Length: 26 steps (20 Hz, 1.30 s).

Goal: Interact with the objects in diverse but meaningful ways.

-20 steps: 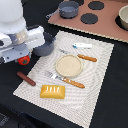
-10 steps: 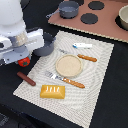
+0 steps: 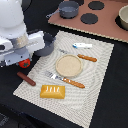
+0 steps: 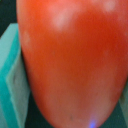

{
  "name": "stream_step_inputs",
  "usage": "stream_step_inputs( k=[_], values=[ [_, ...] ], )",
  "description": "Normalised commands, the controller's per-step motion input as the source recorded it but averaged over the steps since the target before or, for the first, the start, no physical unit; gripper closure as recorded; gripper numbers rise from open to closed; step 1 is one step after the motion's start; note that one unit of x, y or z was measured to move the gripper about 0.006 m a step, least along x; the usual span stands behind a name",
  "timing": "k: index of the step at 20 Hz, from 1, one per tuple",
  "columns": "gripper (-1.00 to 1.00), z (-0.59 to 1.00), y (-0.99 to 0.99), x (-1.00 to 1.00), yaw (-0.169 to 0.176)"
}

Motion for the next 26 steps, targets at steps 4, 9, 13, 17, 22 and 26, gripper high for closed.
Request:
stream_step_inputs(
  k=[4, 9, 13, 17, 22, 26],
  values=[
    [-1.0, 0.01, 0.0, -0.04, 0.0],
    [-1.0, 0.18, 0.0, 0.0, -0.002],
    [-1.0, 0.97, -0.16, 0.06, -0.007],
    [-1.0, 1.0, -0.14, 0.49, 0.0],
    [-1.0, 0.85, -0.2, 0.82, 0.034],
    [-1.0, 0.73, -0.25, 0.97, 0.0]
  ],
)
